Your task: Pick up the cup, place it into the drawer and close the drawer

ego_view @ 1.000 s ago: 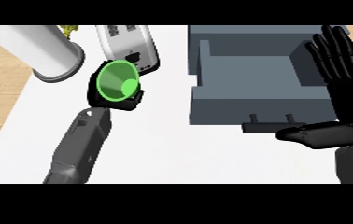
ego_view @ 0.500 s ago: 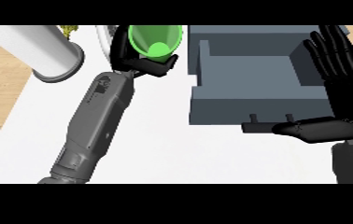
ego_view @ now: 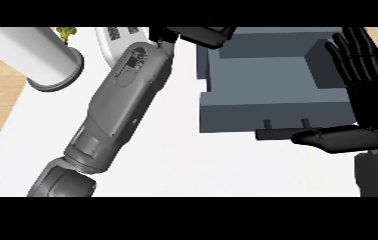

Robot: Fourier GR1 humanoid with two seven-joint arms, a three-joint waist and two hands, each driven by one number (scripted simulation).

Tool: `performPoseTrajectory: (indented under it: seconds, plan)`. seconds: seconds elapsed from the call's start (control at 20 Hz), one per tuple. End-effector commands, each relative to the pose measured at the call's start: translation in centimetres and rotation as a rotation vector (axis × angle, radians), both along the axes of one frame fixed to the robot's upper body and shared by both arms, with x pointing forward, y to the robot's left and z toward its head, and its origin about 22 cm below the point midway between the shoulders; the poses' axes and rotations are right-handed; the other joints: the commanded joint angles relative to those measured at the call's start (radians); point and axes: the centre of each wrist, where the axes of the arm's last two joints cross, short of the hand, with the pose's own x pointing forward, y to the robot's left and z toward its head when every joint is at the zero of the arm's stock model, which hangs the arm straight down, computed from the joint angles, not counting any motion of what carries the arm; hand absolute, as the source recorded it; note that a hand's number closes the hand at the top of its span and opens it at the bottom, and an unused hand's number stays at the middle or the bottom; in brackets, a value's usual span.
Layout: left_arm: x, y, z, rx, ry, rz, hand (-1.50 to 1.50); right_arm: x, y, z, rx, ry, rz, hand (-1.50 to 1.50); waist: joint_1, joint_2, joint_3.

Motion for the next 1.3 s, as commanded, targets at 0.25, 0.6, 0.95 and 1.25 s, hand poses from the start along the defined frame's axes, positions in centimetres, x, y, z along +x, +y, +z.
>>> performPoseTrajectory:
  seconds: [0.25,0.6,0.95,1.25]
  plan:
    - [1.0,-2.5,-1.1,0.174,0.154,0.095,1.50,-0.1,0.8,0.1,-0.003,-0.013,0.036,-1.50,-0.055,0.014,0.001]
    - [1.0,-2.7,-2.5,0.317,0.293,0.024,1.50,0.9,0.6,1.4,-0.005,-0.042,0.096,-1.50,-0.125,0.030,0.002]
    - [0.7,-2.3,-4.3,0.360,0.295,-0.016,-1.50,2.1,2.2,2.7,0.003,-0.070,0.146,-1.50,-0.159,0.049,0.001]
    - [0.2,-1.9,-5.4,0.149,0.272,-0.021,-1.50,2.6,5.4,1.9,0.025,-0.044,0.405,-1.50,-0.185,0.056,0.000]
